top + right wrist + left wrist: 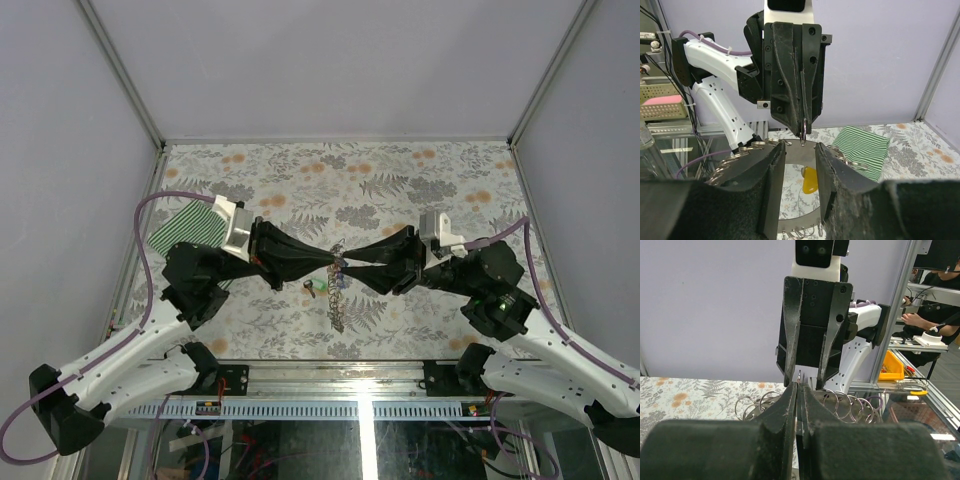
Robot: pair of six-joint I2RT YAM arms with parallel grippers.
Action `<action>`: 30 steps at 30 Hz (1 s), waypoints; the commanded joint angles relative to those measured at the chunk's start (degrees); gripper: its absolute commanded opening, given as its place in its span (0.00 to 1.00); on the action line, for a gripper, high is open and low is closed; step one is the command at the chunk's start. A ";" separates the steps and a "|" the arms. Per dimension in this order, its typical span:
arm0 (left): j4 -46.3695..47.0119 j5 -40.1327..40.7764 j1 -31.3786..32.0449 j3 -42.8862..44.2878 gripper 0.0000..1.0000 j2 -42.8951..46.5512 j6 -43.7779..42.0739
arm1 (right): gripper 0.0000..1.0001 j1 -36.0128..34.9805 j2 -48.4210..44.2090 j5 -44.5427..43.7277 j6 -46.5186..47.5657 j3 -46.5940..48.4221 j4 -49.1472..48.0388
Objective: Put the keys on the keyring
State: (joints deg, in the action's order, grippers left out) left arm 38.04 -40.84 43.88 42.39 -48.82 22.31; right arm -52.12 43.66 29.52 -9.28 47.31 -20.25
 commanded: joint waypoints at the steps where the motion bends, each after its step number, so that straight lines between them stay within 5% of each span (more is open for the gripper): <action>1: 6.58 1.08 0.02 -0.07 0.00 0.89 0.88 | 0.36 -0.01 0.00 -0.25 -1.36 0.20 -5.97; 17: 7.91 0.02 0.03 0.58 0.00 -0.33 1.83 | 0.29 -0.04 1.61 0.15 -1.76 0.54 -6.77; 30: 9.19 -0.27 0.07 0.60 0.00 -0.53 2.56 | 0.14 -0.07 2.83 0.45 -1.87 1.12 -7.44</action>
State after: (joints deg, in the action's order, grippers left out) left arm 40.71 -41.12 43.88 42.39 -49.67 24.18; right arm -52.12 46.13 29.67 -10.94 47.27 -23.97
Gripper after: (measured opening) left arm 0.011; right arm 0.173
